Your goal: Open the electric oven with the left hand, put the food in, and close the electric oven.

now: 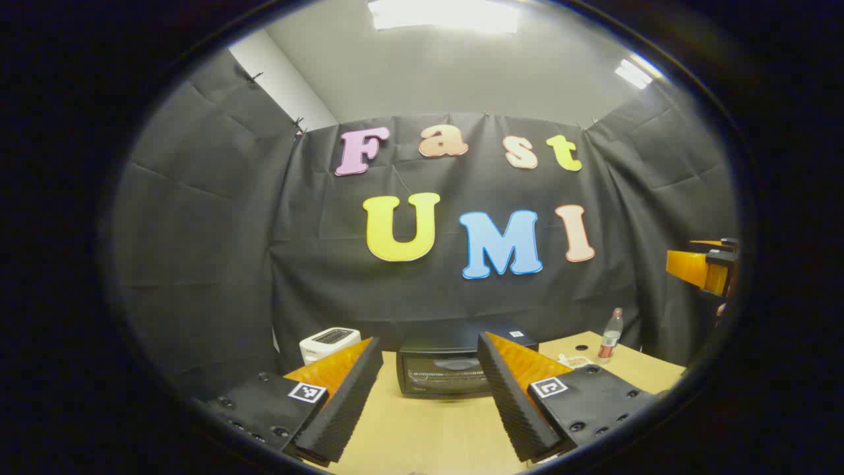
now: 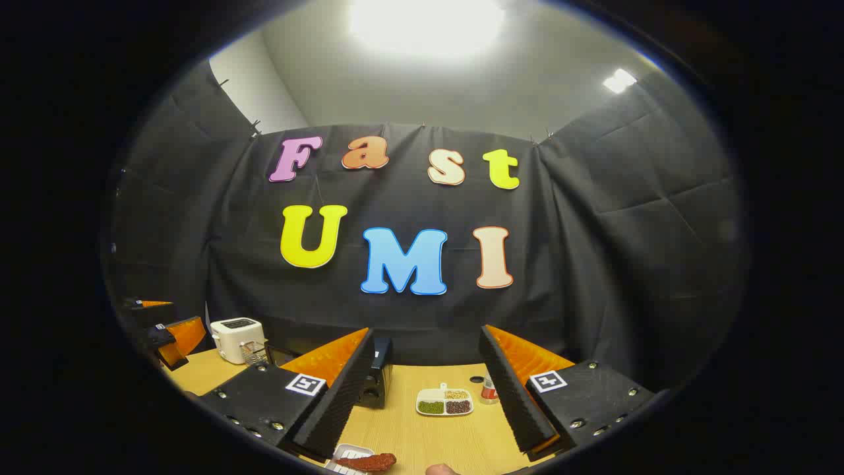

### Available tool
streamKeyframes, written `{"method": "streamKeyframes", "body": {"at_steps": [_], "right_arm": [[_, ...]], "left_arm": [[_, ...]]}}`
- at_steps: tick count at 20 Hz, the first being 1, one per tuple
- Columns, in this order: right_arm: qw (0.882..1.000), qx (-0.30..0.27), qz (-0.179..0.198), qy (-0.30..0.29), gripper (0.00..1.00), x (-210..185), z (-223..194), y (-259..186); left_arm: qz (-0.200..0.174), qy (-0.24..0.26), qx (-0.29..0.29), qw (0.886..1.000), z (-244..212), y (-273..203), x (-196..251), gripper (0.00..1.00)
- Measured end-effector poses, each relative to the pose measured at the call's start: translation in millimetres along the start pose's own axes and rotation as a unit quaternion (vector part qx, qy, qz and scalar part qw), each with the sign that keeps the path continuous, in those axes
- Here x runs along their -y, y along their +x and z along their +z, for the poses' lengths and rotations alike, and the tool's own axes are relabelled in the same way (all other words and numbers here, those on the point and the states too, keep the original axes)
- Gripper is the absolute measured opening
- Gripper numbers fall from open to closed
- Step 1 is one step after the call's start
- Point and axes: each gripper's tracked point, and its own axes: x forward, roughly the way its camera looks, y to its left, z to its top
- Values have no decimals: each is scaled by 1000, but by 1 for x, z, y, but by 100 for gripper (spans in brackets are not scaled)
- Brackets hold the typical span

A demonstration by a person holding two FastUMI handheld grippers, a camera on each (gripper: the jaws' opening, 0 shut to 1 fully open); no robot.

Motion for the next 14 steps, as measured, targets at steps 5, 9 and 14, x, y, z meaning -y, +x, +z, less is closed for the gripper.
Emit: {"method": "streamKeyframes", "body": {"at_steps": [5,9,14], "right_arm": [[1000,3,1,-3,96,-2,5,1],[1000,-1,8,-6,96,-6,3,0],[1000,3,16,-7,96,-6,4,-4]], "left_arm": [[1,-3,5,1000,3,-1,-4,100],[4,-3,7,1000,5,-2,-8,100],[8,7,14,1000,13,-6,-5,100]]}}
